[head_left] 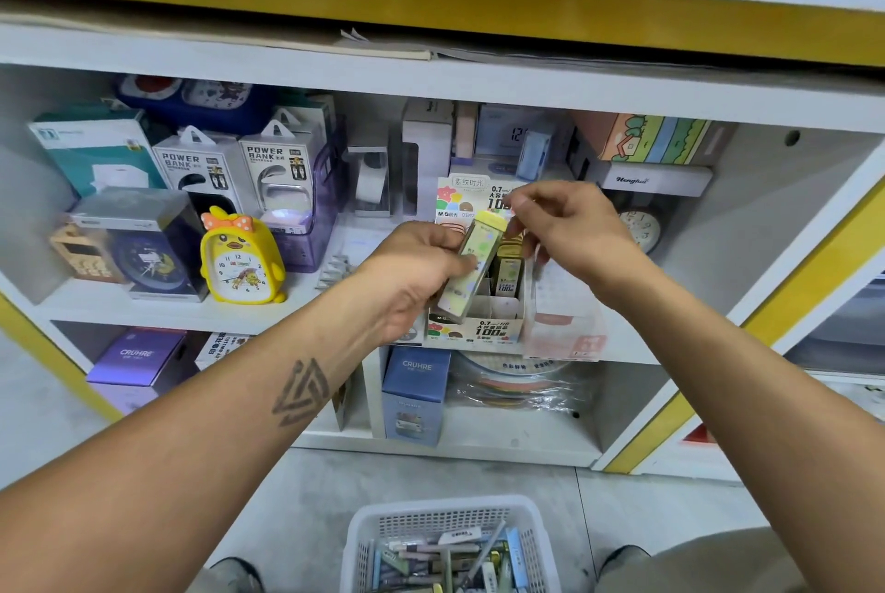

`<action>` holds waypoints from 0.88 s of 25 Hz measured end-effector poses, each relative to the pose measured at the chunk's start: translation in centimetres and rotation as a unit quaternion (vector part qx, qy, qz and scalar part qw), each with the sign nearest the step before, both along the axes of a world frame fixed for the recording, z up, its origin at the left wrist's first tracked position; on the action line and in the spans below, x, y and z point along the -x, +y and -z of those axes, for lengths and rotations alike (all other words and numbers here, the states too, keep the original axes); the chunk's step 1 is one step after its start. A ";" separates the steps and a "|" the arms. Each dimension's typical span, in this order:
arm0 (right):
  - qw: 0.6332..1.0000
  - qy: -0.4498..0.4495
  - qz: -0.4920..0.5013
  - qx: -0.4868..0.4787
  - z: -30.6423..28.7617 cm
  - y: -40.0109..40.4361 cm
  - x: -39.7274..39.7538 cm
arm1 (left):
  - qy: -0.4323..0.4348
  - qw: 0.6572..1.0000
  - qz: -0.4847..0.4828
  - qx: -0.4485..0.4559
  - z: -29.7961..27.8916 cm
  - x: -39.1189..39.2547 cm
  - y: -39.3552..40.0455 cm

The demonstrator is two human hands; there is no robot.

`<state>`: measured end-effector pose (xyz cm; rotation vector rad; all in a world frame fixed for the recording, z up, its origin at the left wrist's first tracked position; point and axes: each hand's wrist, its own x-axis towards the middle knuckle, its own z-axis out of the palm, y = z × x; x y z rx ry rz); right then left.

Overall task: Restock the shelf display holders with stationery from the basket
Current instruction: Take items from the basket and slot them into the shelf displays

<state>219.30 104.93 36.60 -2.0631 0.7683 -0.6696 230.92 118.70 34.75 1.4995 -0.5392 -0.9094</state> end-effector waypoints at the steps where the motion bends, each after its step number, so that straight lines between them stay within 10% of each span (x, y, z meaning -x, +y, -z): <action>1: 0.998 -0.025 -0.018 -0.060 -0.2 0.2 0.0 | -0.013 1.000 0.006 -0.007 0.2 0.1 0.0; 11: 0.996 -0.040 -0.068 -0.036 -1.4 0.3 1.8 | -0.157 0.987 0.031 -0.021 1.3 0.6 -0.6; 16: 0.977 0.037 0.013 0.211 -1.2 -0.6 2.5 | -0.515 0.823 0.184 -0.152 2.3 1.1 -0.1; 22: 0.954 0.103 -0.032 0.278 0.4 -0.2 1.8 | -0.579 0.732 0.297 -0.201 3.7 1.5 0.6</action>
